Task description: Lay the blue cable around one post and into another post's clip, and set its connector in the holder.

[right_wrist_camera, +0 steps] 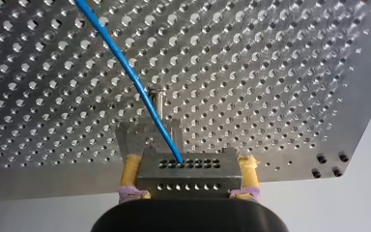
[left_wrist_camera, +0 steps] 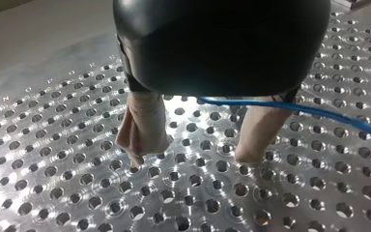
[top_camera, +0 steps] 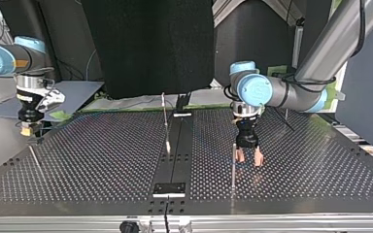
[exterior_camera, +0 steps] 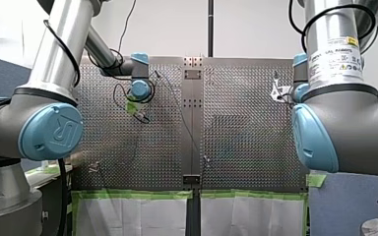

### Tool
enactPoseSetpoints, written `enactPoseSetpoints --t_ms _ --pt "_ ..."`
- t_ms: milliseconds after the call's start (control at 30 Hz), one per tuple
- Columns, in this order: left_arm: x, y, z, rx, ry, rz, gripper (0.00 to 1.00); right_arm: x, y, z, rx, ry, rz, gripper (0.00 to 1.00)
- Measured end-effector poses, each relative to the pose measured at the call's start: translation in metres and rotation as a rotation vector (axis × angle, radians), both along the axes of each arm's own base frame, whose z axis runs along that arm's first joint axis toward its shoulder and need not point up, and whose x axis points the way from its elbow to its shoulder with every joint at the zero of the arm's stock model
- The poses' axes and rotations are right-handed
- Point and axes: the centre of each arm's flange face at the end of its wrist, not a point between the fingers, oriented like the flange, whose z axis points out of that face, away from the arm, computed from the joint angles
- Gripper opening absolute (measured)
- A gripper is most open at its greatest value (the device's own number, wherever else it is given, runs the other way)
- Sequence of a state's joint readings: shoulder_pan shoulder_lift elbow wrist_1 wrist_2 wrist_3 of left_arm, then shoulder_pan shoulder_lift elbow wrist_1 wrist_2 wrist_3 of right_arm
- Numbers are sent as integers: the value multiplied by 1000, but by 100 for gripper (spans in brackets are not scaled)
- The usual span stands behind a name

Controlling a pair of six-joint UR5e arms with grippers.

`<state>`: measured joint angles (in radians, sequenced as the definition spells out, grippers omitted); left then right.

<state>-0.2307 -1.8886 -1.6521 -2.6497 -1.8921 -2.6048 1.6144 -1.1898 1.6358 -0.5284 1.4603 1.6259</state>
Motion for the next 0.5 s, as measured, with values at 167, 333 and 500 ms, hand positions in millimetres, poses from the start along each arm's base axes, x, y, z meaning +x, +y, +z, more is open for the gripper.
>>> enactPoseSetpoints --t_ms 167,333,500 --pt "-3 -5 -1 20 10 -7 100 -13 -3 -5 23 13 17 1" --pt "-5 -8 -1 30 16 -20 100 -27 -4 -11 62 17 30 1" --pt "-5 -9 -2 33 22 -23 100 -41 -9 -8 87 29 44 1"
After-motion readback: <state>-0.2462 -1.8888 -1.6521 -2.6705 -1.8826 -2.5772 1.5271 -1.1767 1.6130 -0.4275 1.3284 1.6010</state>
